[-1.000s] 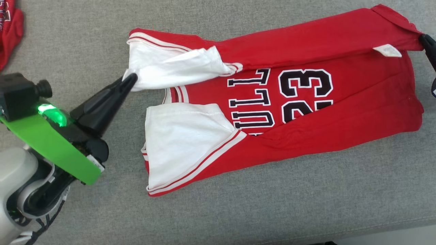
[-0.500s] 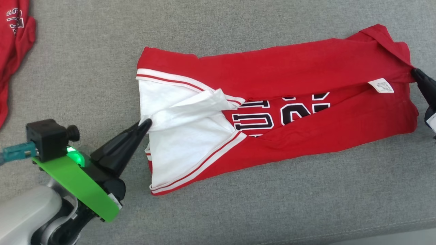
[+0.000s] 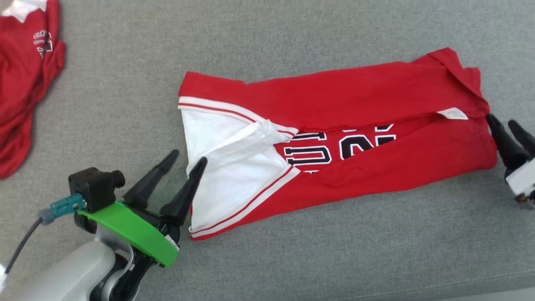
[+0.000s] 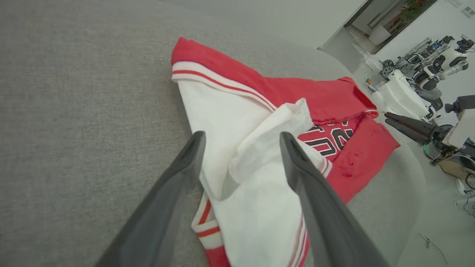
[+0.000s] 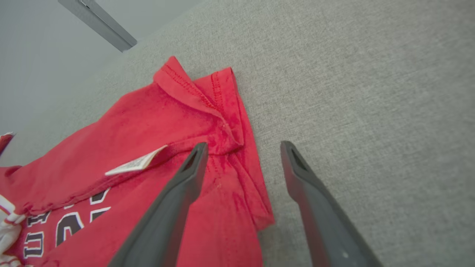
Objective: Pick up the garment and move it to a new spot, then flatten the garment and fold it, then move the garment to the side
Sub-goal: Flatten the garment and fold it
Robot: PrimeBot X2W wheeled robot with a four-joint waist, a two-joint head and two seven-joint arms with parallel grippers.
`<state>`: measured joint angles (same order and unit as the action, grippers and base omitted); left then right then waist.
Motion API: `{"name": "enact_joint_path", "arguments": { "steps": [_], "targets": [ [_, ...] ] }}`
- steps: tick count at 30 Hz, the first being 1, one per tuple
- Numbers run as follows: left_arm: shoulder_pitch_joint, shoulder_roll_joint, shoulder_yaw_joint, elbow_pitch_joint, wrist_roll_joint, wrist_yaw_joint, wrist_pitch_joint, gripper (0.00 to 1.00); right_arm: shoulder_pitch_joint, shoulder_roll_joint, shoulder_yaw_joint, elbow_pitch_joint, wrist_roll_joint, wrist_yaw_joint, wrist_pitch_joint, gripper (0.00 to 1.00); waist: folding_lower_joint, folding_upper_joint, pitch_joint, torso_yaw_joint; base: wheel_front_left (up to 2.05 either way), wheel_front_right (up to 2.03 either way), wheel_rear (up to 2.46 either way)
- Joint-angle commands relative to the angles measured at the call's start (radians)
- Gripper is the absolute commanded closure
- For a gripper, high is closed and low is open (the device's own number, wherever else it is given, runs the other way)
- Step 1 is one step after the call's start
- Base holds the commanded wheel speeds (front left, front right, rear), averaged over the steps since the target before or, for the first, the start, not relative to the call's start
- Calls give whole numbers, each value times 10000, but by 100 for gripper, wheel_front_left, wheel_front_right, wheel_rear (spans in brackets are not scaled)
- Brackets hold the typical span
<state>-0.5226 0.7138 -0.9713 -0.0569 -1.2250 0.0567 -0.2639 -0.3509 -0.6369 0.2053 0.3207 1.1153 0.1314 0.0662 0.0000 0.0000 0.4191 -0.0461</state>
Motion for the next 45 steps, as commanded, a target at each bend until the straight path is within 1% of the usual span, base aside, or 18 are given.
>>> {"name": "enact_joint_path", "arguments": {
  "steps": [1, 5, 6, 8, 10, 11, 13, 15, 19, 20, 23, 25, 28, 31, 34, 39, 42, 45],
  "targets": [
    [476, -191, 499, 74, 559, 259, -2, 0, 389, 79, -12, -98, -116, -15, -282, 0, 0, 0, -559, -28, 0, 0, 0],
    [1963, -1114, 2092, -1, 2187, 876, -2, 0, 1245, 291, 122, -370, -378, -15, -1088, 0, 0, 0, -1151, -91, 0, 0, 0],
    [2400, -1477, 2618, -94, 2601, 966, -2, 0, 1486, 380, 159, -445, -405, -15, -1309, 0, 0, 0, -1309, -80, 0, 0, 0],
    [3225, -2177, 3490, -219, 3377, 1058, -1, 0, 1876, 502, 209, -520, -510, -15, -1693, 0, 0, 0, -1566, -22, 0, 0, 0],
    [3932, -2857, 4257, -310, 4232, 1033, -3, 0, 2175, 651, 242, -532, -578, -15, -2017, 0, 0, 0, -1810, 69, 0, 0, 0],
    [4245, -3221, 4582, -359, 4521, 948, -3, 0, 2284, 725, 258, -511, -599, -15, -2148, 0, 0, 0, -1906, 119, 0, 0, 0],
    [4951, -4098, 5328, -448, 5146, 611, -2, 0, 2481, 872, 239, -380, -647, -15, -2436, 0, 0, 0, -2111, 286, 0, 0, 0],
    [5440, -4693, 5934, -347, 5772, 292, -3, 0, 2532, 952, 270, -212, -782, -15, -2578, 0, 0, 0, -2281, 463, 0, 0, 0],
    [6098, -5749, 6694, -158, 7188, -316, -3, 0, 2283, 1086, 253, 407, -1015, -15, -2738, 0, 0, 0, -2574, 860, 0, 0, 0],
    [6197, -5911, 6882, -148, 7416, -422, -2, 0, 2175, 1108, 212, 571, -1055, -15, -2761, 0, 0, 0, -2622, 944, 0, 0, 0],
    [6497, -6305, 7452, -183, 8394, -667, -4, 0, 1703, 1193, 154, 1346, -1344, -15, -2758, 0, 0, 0, -2726, 1174, 0, 0, 0],
    [6608, -6476, 7589, -241, 8967, -799, -2, 0, 1277, 1311, 10, 1997, -1521, -15, -2718, 0, 0, 0, -2734, 1311, 0, 0, 0],
    [6665, -6562, 7622, -317, 9683, -822, -2, 0, 590, 1367, -207, 2969, -1847, -15, -2604, 0, 0, 0, -2675, 1496, 0, 0, 0],
    [6671, -6612, 7511, -308, 10060, -824, -4, 0, -124, 1339, -346, 3976, -2163, -15, -2381, 0, 0, 0, -2535, 1646, 0, 0, 0],
    [6576, -6627, 7255, -352, 10060, -898, -2, 0, -734, 1316, -429, 4798, -2441, -15, -2149, 0, 0, 0, -2382, 1745, 0, 0, 0],
    [6378, -6630, 7019, -390, 9946, -826, -4, 0, -1542, 1349, -338, 5977, -2788, -15, -1485, 0, 0, 0, -2142, 1815, 0, 0, 0],
    [6283, -6630, 6979, -428, 9927, -796, -2, 0, -1843, 1484, -171, 6419, -2894, -15, -1094, 0, 0, 0, -2038, 1823, 0, 0, 0],
    [6227, -6630, 6968, -415, 9966, -786, -2, 0, -2080, 1672, 1, 6702, -2982, -15, -946, 0, 0, 0, -1990, 1746, 0, 0, 0]
  ]
}}
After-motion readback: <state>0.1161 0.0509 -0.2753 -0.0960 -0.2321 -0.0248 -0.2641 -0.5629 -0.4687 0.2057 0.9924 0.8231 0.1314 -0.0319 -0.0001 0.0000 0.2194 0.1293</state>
